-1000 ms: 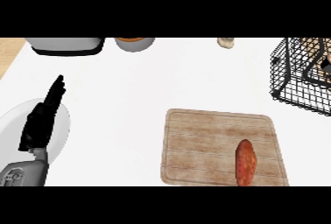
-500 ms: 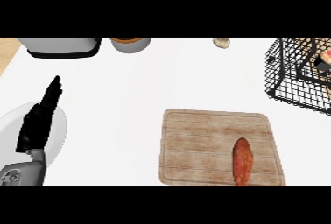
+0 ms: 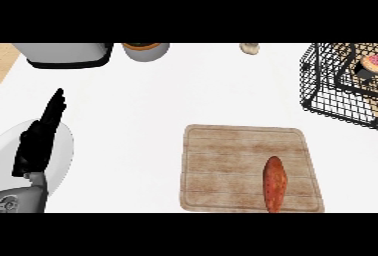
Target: Pick the cupcake from the cutting board and place it in the tiered basket
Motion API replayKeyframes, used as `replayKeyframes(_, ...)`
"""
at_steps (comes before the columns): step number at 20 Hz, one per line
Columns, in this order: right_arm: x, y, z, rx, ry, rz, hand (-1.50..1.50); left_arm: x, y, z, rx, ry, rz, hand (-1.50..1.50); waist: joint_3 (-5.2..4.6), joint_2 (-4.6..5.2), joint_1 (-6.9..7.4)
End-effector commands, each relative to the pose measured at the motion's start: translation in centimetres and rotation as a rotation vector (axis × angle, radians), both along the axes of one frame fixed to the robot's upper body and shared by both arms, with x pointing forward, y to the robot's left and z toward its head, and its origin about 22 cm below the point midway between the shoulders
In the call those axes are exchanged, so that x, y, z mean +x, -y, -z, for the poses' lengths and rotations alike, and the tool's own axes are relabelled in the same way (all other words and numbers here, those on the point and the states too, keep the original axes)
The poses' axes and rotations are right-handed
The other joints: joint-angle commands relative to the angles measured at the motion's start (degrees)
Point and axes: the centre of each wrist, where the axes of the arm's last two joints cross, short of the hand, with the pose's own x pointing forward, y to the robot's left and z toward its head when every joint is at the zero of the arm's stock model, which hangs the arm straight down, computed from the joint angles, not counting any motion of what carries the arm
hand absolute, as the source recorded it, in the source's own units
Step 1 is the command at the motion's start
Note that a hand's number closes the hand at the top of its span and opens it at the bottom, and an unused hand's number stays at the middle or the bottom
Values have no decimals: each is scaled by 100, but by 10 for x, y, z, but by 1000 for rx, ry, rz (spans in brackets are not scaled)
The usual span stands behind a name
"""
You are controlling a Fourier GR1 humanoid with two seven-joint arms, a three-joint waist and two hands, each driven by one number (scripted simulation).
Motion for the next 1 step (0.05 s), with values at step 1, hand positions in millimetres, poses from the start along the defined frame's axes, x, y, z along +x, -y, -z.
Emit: replayKeyframes(1,-51,16,20,18,65,-14,-150,1,14,4,-14,0,0,0,2,9,12)
